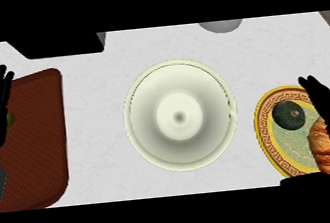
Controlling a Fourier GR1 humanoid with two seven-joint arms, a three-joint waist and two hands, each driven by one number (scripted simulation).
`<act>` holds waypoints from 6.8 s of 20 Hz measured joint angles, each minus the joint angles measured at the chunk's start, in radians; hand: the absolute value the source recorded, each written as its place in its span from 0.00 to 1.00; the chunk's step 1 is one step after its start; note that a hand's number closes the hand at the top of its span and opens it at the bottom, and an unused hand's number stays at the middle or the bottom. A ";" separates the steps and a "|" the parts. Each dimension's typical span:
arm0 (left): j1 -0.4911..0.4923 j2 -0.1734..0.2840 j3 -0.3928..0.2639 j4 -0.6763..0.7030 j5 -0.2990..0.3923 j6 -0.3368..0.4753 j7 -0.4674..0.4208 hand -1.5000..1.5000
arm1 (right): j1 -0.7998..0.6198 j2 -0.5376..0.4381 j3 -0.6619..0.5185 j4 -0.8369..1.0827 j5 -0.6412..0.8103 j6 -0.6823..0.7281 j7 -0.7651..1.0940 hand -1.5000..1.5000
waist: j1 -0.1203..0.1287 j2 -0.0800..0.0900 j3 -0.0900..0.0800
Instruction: Pick the squash from the plate and place it in the bowl
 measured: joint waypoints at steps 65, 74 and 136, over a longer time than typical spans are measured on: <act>-0.011 -0.158 0.127 -0.043 -0.165 -0.119 0.054 0.50 | -0.021 0.173 -0.319 0.798 0.265 -0.100 -0.614 1.00 | 0.012 0.000 -0.002; -0.008 -0.158 0.153 -0.034 -0.162 -0.147 0.042 0.50 | 0.000 0.179 -0.312 0.763 0.330 -0.157 -0.661 1.00 | 0.010 0.000 -0.001; -0.060 -0.167 0.153 0.016 -0.188 -0.155 0.037 0.50 | -0.595 0.015 0.113 0.370 -0.387 -0.010 -0.163 1.00 | 0.031 0.007 0.002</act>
